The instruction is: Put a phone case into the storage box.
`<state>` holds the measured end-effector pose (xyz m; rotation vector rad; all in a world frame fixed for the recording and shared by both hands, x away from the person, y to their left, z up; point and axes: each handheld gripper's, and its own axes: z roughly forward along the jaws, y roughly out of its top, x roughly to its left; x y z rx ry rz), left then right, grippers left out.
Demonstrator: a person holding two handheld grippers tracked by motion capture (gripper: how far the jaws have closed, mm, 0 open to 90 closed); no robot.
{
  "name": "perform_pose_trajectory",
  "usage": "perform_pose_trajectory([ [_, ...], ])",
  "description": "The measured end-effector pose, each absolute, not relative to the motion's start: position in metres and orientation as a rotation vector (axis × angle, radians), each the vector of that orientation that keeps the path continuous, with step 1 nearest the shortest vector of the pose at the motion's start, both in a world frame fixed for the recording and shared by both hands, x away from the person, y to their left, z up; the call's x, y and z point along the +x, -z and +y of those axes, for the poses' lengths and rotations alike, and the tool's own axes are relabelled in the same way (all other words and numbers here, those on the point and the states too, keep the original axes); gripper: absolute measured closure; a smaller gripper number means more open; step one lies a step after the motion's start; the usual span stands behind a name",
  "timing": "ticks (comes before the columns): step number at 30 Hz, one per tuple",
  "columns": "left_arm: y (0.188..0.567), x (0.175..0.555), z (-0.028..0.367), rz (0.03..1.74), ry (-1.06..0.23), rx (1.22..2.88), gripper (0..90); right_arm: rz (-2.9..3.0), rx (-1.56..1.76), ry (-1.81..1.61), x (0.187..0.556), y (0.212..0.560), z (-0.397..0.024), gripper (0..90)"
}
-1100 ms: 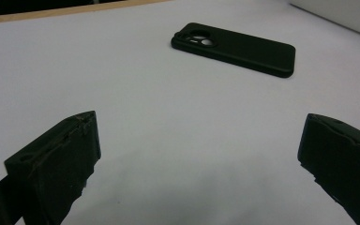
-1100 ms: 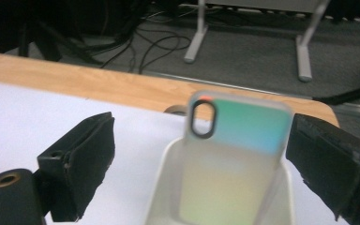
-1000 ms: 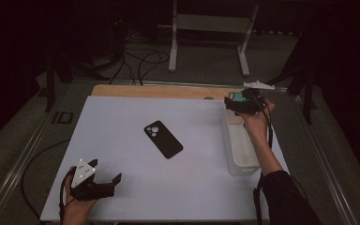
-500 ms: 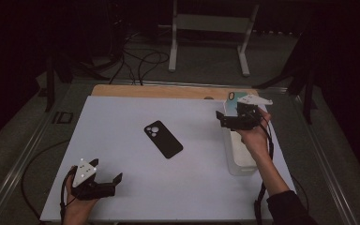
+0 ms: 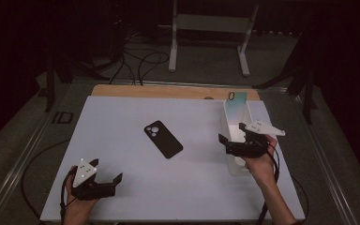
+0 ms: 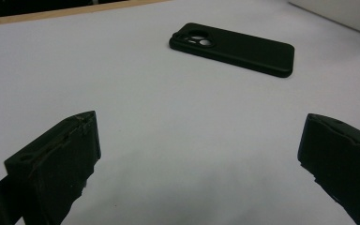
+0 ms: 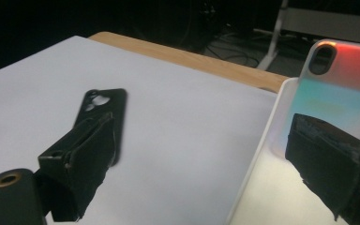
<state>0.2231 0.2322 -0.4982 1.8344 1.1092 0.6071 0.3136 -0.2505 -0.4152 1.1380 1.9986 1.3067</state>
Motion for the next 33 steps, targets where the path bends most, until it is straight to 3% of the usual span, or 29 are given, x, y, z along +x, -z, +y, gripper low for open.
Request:
perform_pose_trajectory([
  [17,0.496,0.223,0.232,1.104,-0.62,1.832,0.0,1.875,1.068,-1.416,0.259,0.453,-0.265,8.6],
  [33,0.489,0.224,0.232,1.079,-0.641,1.819,0.0,1.876,1.082,-1.446,0.236,0.47,-0.273,8.6],
])
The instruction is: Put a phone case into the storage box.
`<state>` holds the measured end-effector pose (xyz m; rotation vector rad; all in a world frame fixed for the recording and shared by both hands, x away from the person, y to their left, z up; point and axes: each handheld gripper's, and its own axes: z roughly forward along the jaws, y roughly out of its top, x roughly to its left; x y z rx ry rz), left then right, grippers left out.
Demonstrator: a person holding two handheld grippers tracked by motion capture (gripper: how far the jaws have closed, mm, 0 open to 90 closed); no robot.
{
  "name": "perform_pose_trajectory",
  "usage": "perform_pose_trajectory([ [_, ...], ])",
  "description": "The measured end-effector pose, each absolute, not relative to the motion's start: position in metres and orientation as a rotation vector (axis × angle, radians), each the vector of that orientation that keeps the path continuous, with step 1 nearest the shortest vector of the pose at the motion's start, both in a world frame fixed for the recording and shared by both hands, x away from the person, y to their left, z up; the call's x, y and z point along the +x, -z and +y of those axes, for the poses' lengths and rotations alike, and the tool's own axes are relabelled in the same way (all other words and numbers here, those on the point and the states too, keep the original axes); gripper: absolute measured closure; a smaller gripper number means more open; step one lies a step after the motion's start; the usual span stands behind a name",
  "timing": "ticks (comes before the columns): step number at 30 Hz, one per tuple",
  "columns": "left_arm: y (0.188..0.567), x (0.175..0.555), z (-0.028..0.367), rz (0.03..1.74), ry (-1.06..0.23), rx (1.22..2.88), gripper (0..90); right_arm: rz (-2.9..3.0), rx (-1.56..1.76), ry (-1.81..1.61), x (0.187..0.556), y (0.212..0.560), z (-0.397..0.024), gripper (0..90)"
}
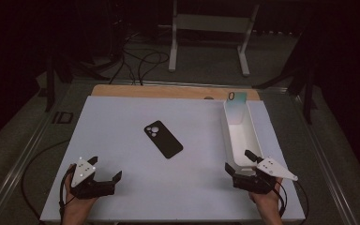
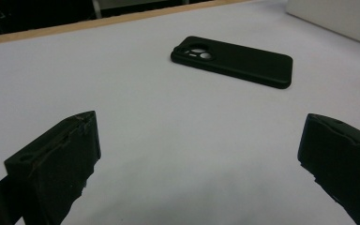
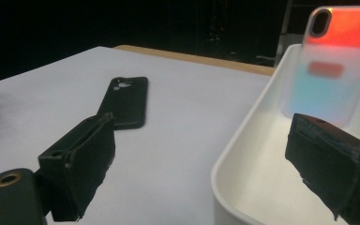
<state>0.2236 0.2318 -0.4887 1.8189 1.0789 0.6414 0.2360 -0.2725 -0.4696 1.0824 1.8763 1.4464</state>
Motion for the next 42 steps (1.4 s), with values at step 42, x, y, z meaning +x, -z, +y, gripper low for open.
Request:
perform_pose_trajectory([
  [42,0.457,0.318,0.122,0.935,-0.502,1.857,2.7,1.86,1.106,-1.438,0.238,0.476,-0.274,8.7],
])
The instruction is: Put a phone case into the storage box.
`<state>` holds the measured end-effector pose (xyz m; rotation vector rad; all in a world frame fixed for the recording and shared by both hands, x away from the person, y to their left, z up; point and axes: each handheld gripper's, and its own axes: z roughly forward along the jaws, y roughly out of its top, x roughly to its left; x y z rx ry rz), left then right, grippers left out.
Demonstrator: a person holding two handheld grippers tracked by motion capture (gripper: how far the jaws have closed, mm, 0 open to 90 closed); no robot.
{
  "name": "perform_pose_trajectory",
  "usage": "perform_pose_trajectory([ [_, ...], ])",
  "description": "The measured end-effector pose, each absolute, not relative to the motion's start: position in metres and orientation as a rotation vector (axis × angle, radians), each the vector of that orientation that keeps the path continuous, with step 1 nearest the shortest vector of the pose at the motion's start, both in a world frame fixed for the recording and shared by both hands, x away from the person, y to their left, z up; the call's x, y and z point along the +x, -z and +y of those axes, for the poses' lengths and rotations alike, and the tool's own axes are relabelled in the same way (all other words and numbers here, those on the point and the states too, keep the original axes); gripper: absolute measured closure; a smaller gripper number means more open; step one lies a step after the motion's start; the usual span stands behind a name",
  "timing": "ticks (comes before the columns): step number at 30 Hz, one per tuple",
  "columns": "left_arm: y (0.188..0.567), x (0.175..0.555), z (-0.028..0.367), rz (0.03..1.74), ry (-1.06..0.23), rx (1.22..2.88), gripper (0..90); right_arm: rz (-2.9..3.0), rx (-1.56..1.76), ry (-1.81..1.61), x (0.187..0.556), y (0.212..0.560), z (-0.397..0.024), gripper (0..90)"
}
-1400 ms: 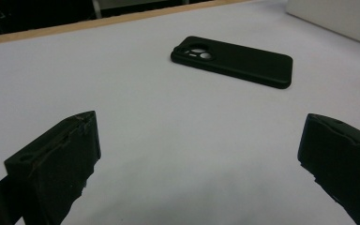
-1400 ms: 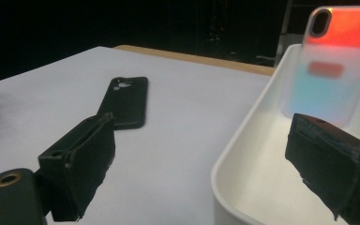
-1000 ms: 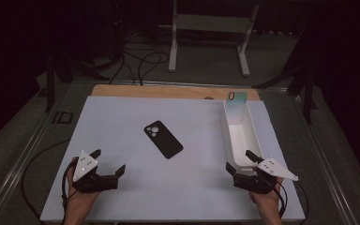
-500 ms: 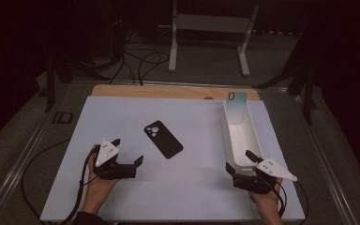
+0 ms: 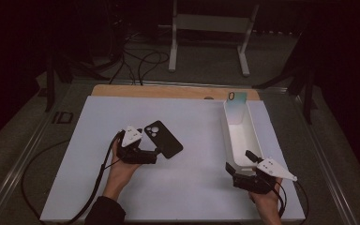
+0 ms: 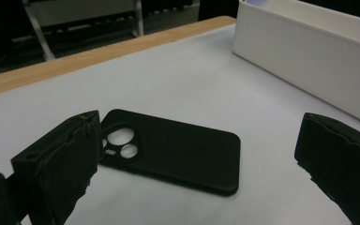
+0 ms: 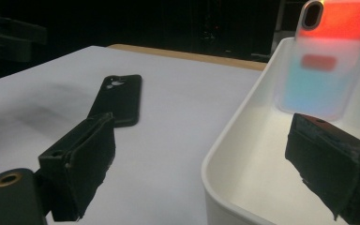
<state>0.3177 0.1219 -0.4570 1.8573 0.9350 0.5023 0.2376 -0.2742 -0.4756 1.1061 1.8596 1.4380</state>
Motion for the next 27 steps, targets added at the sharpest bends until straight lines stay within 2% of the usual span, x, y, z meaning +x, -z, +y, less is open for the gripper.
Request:
perform_pose_trajectory([
  [4,0.457,0.328,0.109,0.931,-0.488,1.869,7.4,1.863,1.111,-1.439,0.238,0.476,-0.274,8.7],
  [6,0.458,0.333,0.102,0.927,-0.497,1.875,12.8,1.866,1.108,-1.438,0.238,0.477,-0.273,8.7],
  [11,0.462,0.342,0.089,0.91,-0.478,1.882,31.5,1.868,1.11,-1.439,0.238,0.477,-0.273,8.7],
  [12,0.465,0.347,0.083,0.912,-0.464,1.886,31.5,1.867,1.111,-1.439,0.238,0.477,-0.273,8.7],
  [13,0.467,0.35,0.08,0.913,-0.453,1.895,39.6,1.865,1.113,-1.441,0.238,0.477,-0.273,8.7],
  [15,0.47,0.355,0.075,0.917,-0.422,1.907,48.1,1.864,1.115,-1.444,0.238,0.477,-0.273,8.7],
  [20,0.478,0.368,0.063,0.928,-0.341,1.938,62.9,1.868,1.112,-1.444,0.238,0.477,-0.273,8.7],
  [27,0.492,0.378,0.052,0.958,-0.353,1.971,80.7,1.868,1.108,-1.446,0.238,0.477,-0.273,8.7],
])
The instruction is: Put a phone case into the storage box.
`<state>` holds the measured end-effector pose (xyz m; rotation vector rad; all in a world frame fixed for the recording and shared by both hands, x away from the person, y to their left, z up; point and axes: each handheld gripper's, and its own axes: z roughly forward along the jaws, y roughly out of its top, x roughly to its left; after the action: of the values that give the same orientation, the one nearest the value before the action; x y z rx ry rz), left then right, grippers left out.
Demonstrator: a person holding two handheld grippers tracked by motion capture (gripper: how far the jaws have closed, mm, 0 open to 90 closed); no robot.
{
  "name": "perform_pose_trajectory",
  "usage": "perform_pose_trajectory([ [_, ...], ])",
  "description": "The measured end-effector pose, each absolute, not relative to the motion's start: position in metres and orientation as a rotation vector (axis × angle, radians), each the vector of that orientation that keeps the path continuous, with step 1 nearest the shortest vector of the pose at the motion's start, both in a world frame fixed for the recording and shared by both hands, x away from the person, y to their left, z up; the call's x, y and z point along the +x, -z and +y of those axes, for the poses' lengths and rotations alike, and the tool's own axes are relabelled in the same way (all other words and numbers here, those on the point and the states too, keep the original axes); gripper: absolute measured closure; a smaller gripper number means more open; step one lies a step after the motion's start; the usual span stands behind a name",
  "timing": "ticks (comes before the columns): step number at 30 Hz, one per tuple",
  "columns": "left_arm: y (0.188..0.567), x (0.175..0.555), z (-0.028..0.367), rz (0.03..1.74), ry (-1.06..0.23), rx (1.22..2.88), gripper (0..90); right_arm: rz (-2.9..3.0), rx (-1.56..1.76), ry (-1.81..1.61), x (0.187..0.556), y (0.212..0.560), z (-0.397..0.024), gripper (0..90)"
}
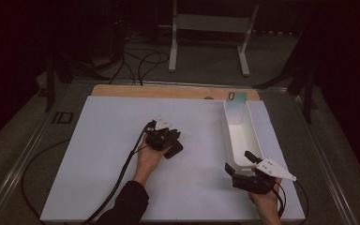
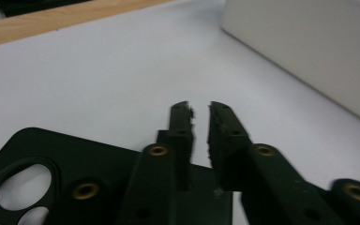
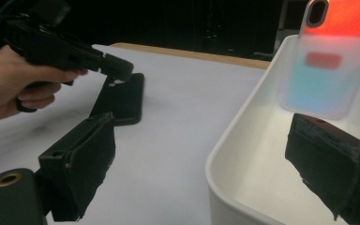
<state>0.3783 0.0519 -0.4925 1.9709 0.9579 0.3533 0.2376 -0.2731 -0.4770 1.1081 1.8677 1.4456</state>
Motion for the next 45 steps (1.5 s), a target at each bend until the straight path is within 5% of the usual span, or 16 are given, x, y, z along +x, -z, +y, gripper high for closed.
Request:
perform_pose_trajectory([
  [7,0.509,0.385,0.041,0.987,-0.355,2.034,89.5,1.877,1.107,-1.445,0.237,0.478,-0.272,8.7],
  [27,0.519,0.387,0.025,1.003,-0.344,2.174,89.6,1.871,1.119,-1.444,0.238,0.479,-0.274,8.7],
  [45,0.518,0.354,0.089,1.129,-0.35,2.102,89.5,1.872,1.12,-1.434,0.238,0.479,-0.274,8.8],
])
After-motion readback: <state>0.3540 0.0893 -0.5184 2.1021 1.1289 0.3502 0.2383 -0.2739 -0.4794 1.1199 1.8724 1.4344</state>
